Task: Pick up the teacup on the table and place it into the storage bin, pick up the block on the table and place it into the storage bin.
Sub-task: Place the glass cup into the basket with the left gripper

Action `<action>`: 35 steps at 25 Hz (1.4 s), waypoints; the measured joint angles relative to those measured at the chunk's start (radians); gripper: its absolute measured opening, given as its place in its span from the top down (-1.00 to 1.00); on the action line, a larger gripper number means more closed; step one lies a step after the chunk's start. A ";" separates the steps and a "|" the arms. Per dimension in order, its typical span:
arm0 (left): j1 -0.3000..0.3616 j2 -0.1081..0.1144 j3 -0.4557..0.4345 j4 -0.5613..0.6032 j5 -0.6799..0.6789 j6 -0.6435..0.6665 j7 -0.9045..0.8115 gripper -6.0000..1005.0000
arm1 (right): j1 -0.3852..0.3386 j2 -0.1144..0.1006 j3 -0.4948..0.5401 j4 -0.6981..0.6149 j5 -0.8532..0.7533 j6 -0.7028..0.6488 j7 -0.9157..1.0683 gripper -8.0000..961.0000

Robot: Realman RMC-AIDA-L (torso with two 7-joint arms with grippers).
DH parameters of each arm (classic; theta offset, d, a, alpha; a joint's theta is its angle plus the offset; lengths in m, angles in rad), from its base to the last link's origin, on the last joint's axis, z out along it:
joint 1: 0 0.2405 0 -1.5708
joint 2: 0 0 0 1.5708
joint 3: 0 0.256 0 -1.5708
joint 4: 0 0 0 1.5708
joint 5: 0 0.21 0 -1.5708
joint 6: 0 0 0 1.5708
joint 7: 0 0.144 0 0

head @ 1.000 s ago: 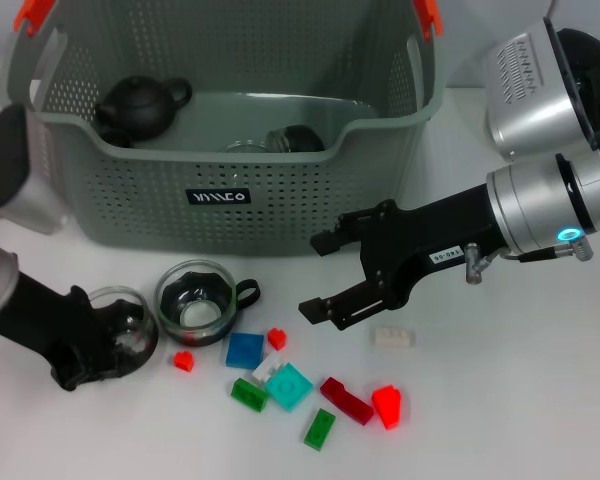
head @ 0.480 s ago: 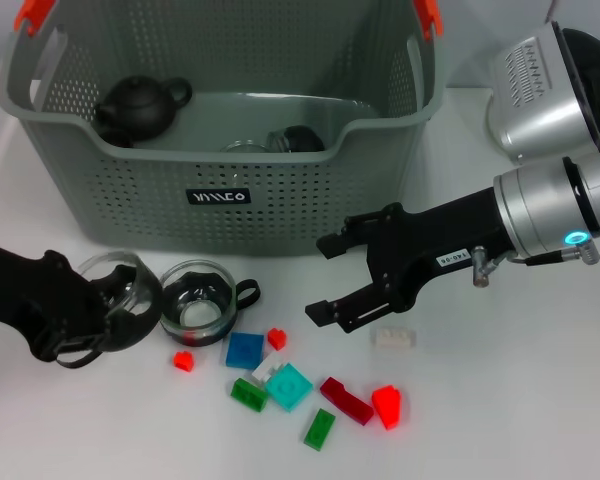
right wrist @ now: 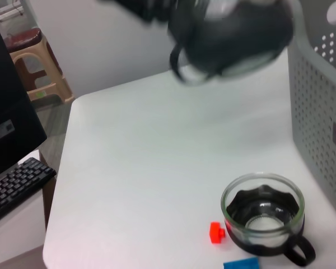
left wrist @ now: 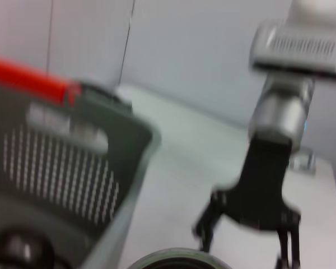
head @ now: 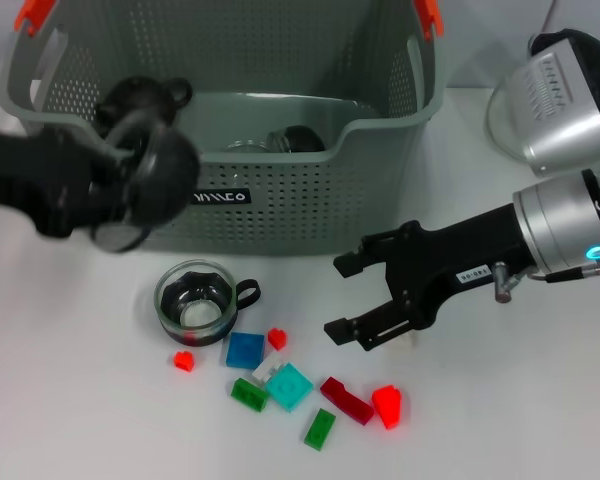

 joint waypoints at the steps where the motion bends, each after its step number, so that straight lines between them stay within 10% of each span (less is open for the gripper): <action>1: -0.035 0.006 -0.019 0.000 -0.056 -0.004 -0.027 0.88 | -0.003 -0.002 0.002 0.002 0.000 -0.003 0.000 -0.94; 8: -0.128 0.029 -0.036 -0.013 -0.117 -0.059 -0.080 0.88 | -0.014 -0.008 0.024 0.015 0.000 -0.028 0.000 -0.94; 21: -0.288 0.063 0.235 -0.288 0.083 -0.681 -0.342 0.88 | -0.026 -0.007 0.026 0.019 -0.002 -0.044 0.019 -0.93; 35: -0.379 0.018 0.377 -0.485 0.293 -0.985 -0.407 0.88 | -0.012 0.001 0.024 0.019 -0.024 -0.044 0.053 -0.93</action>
